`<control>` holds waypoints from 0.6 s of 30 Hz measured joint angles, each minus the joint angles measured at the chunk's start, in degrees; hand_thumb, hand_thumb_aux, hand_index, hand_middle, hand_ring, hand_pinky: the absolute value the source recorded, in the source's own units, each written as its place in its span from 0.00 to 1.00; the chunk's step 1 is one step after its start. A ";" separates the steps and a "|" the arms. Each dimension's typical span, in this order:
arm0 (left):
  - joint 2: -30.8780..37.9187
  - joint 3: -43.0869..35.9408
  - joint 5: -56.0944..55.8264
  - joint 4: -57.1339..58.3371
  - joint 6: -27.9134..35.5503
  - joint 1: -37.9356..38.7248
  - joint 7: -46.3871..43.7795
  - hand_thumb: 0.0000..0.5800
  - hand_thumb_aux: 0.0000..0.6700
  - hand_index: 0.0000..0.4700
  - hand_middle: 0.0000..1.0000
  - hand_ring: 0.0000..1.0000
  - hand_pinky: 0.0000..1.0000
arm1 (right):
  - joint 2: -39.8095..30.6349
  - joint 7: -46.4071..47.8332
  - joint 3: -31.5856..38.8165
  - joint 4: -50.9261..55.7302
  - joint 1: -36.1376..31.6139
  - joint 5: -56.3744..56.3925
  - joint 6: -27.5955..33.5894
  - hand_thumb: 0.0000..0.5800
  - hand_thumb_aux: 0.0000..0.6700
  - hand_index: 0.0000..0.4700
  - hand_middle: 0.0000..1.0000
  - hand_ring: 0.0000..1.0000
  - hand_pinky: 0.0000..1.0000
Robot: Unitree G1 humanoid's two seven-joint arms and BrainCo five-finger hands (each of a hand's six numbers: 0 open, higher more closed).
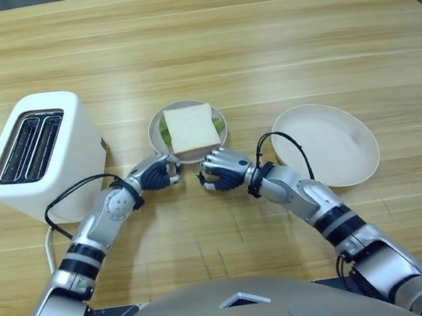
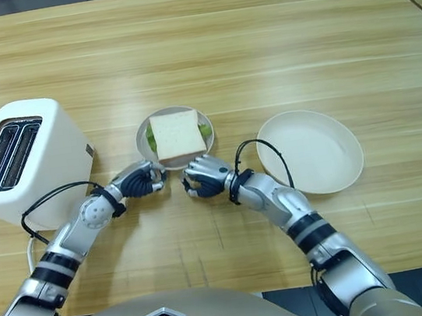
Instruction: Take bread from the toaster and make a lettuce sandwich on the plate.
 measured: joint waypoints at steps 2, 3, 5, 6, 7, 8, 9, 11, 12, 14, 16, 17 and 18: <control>-1.29 0.45 1.73 2.69 0.50 -1.87 5.36 1.00 1.00 1.00 1.00 1.00 1.00 | 2.19 -6.02 0.28 2.08 -2.65 -3.14 2.39 1.00 1.00 1.00 1.00 1.00 1.00; -1.62 0.52 2.12 2.70 0.46 -1.74 7.13 1.00 1.00 1.00 1.00 1.00 1.00 | 2.93 -7.80 0.46 2.51 -3.41 -3.83 2.71 1.00 1.00 1.00 1.00 1.00 1.00; -1.71 0.83 2.72 -0.51 -0.03 0.10 9.56 1.00 1.00 1.00 1.00 1.00 1.00 | 3.86 -10.47 1.02 2.63 -3.89 -4.59 3.07 1.00 1.00 1.00 1.00 1.00 1.00; -1.70 1.25 2.92 -2.85 -0.32 0.97 9.92 0.99 0.89 0.89 1.00 1.00 1.00 | 4.05 -10.96 1.15 2.45 -3.87 -4.65 3.02 1.00 1.00 1.00 1.00 1.00 1.00; -1.40 2.56 2.39 -8.68 -0.84 2.83 10.47 0.72 0.47 0.47 1.00 1.00 1.00 | 4.05 -11.71 1.13 1.29 -3.72 -4.47 2.64 1.00 1.00 1.00 1.00 1.00 1.00; -0.92 3.67 1.48 -13.36 -1.07 4.26 10.44 0.15 0.08 0.08 0.94 0.94 0.94 | 3.89 -11.93 0.98 -0.19 -3.59 -3.85 1.91 0.87 0.64 0.64 0.99 0.99 0.99; -0.59 4.40 0.78 -15.86 -1.08 5.05 10.10 0.00 0.00 0.00 0.56 0.56 0.56 | 3.78 -11.81 0.82 -1.09 -3.50 -3.14 1.43 0.00 0.00 0.00 0.67 0.67 0.67; 0.08 7.81 -3.39 -28.72 -2.11 11.00 8.93 0.00 0.00 0.00 0.00 0.00 0.00 | 1.79 -9.78 -0.34 -7.80 -1.05 2.24 -2.91 0.00 0.00 0.00 0.00 0.00 0.00; 0.43 9.26 -5.60 -33.64 -2.71 13.45 8.42 0.00 0.00 0.00 0.00 0.00 0.00 | 0.60 -8.34 -0.63 -10.72 0.23 4.74 -5.09 0.00 0.00 0.00 0.00 0.00 0.00; 1.38 11.36 -9.62 -39.95 -4.40 17.13 7.49 0.00 0.00 0.00 0.00 0.00 0.00 | -1.29 -5.64 -1.33 -15.24 2.50 9.57 -8.14 0.00 0.00 0.00 0.00 0.00 0.00; 1.84 13.54 -15.35 -46.71 -7.05 21.91 6.40 0.00 0.00 0.00 0.00 0.00 0.00 | -3.16 -1.85 -2.33 -20.69 5.70 17.05 -10.67 0.00 0.00 0.00 0.00 0.00 0.00; 1.82 14.09 -18.13 -48.62 -8.18 23.60 5.69 0.00 0.00 0.00 0.00 0.00 0.00 | -3.25 -0.19 -2.91 -22.42 6.90 20.78 -11.10 0.00 0.00 0.00 0.00 0.00 0.00; 1.80 14.20 -20.26 -49.23 -8.87 24.56 5.11 0.00 0.00 0.00 0.00 0.00 0.00 | -3.10 0.86 -3.36 -23.23 7.57 23.48 -11.15 0.00 0.00 0.00 0.00 0.00 0.00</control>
